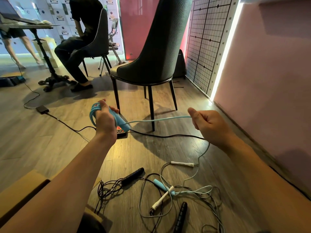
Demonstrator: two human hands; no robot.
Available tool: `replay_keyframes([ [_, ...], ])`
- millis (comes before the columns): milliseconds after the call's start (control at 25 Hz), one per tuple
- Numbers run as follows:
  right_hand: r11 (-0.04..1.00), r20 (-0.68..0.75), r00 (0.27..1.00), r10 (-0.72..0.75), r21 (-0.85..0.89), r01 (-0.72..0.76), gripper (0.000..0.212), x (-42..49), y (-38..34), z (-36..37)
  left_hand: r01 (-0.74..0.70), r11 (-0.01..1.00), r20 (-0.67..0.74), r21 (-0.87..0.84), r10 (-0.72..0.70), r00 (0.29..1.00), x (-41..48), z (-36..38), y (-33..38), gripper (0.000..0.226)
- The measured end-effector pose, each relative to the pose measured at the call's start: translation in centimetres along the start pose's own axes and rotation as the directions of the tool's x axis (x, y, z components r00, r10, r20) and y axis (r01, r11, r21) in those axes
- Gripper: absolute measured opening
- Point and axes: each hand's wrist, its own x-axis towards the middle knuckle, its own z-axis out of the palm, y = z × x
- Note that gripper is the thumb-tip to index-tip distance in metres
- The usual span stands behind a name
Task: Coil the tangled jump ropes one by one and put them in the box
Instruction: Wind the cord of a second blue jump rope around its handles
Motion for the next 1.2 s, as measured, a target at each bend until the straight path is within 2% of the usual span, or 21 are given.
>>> replay_keyframes([
  [80,0.998,-0.029,0.999,-0.014,0.055,0.015,0.052,-0.3,-0.5,0.0,-0.077,0.975,0.072,0.208,0.063,0.995,-0.5,0.0,-0.2,0.018],
  [160,0.995,-0.065,0.997,-0.042,0.091,0.048,0.038,-0.4,-0.8,-0.1,-0.192,0.890,0.234,0.415,0.099,0.967,-1.3,0.4,-0.4,0.020],
  [240,0.992,-0.117,0.990,-0.075,0.096,0.087,0.018,-0.3,-1.0,-0.3,-0.216,0.811,0.365,0.544,0.003,0.931,-1.8,0.7,-0.8,0.022],
  [320,0.987,-0.208,0.972,-0.108,0.092,0.129,0.010,-0.2,-0.9,-0.2,-0.216,0.654,0.453,0.725,-0.217,0.865,-2.2,1.0,-1.3,0.027],
  [360,0.986,-0.257,0.958,-0.125,0.079,0.150,0.010,-0.2,-0.7,0.0,-0.223,0.561,0.476,0.797,-0.356,0.804,-2.7,1.0,-1.5,0.034],
  [400,0.985,-0.299,0.945,-0.134,0.064,0.160,0.009,-0.1,-0.5,0.1,-0.197,0.521,0.485,0.830,-0.502,0.716,-3.4,1.1,-1.5,0.046],
  [440,0.986,-0.337,0.932,-0.135,0.044,0.159,0.009,0.0,-0.2,0.3,-0.126,0.543,0.500,0.830,-0.625,0.599,-4.3,1.3,-1.5,0.062],
  [520,0.990,-0.404,0.906,-0.126,0.001,0.138,0.009,0.2,0.6,0.3,0.002,0.572,0.533,0.821,-0.766,0.360,-5.9,1.9,-1.1,0.085],
  [560,0.993,-0.435,0.893,-0.115,-0.016,0.120,0.010,0.4,1.0,0.3,0.027,0.572,0.547,0.820,-0.795,0.262,-6.9,2.4,-0.6,0.088],
  [640,0.997,-0.489,0.869,-0.074,-0.040,0.063,0.014,0.7,1.5,0.3,0.068,0.595,0.584,0.801,-0.802,0.129,-7.8,3.2,-0.2,0.086],
  [720,0.996,-0.505,0.863,-0.006,-0.081,-0.040,0.023,0.9,2.1,0.3,0.143,0.657,0.656,0.740,-0.752,0.064,-8.4,3.9,0.4,0.079],
  [800,0.972,-0.415,0.905,0.093,-0.160,-0.173,0.032,0.8,2.8,0.5,0.360,0.720,0.768,0.593,-0.640,0.015,-8.6,4.3,1.0,0.072],
  [840,0.952,-0.330,0.931,0.154,-0.205,-0.230,0.035,0.7,3.0,0.9,0.514,0.718,0.827,0.470,-0.561,0.027,-8.6,4.5,1.4,0.069],
  [880,0.932,-0.231,0.950,0.209,-0.246,-0.265,0.037,0.7,3.2,1.4,0.647,0.696,0.875,0.311,-0.476,0.091,-8.4,4.5,1.7,0.067],
  [920,0.919,-0.126,0.959,0.254,-0.279,-0.280,0.038,0.7,3.4,2.0,0.734,0.666,0.895,0.132,-0.398,0.200,-8.2,4.5,1.8,0.064],
  [960,0.916,-0.018,0.957,0.288,-0.287,-0.281,0.039,0.7,3.4,2.6,0.762,0.646,0.878,-0.041,-0.341,0.337,-7.9,4.5,1.7,0.058],
  [1040,0.929,0.200,0.921,0.335,-0.232,-0.288,0.042,0.6,3.2,3.6,0.683,0.658,0.753,-0.316,-0.264,0.603,-6.9,4.2,1.2,0.042],
  [1120,0.926,0.385,0.844,0.373,-0.205,-0.316,0.044,0.2,2.8,4.5,0.507,0.721,0.504,-0.472,-0.251,0.826,-5.3,3.8,0.9,0.031],
  [1160,0.923,0.455,0.803,0.385,-0.206,-0.326,0.045,-0.1,2.5,4.8,0.430,0.743,0.346,-0.513,-0.280,0.896,-4.5,3.6,0.9,0.029],
  [1200,0.920,0.506,0.769,0.391,-0.205,-0.333,0.046,-0.2,2.3,5.1,0.370,0.757,0.198,-0.538,-0.313,0.929,-3.7,3.3,1.0,0.028],
])
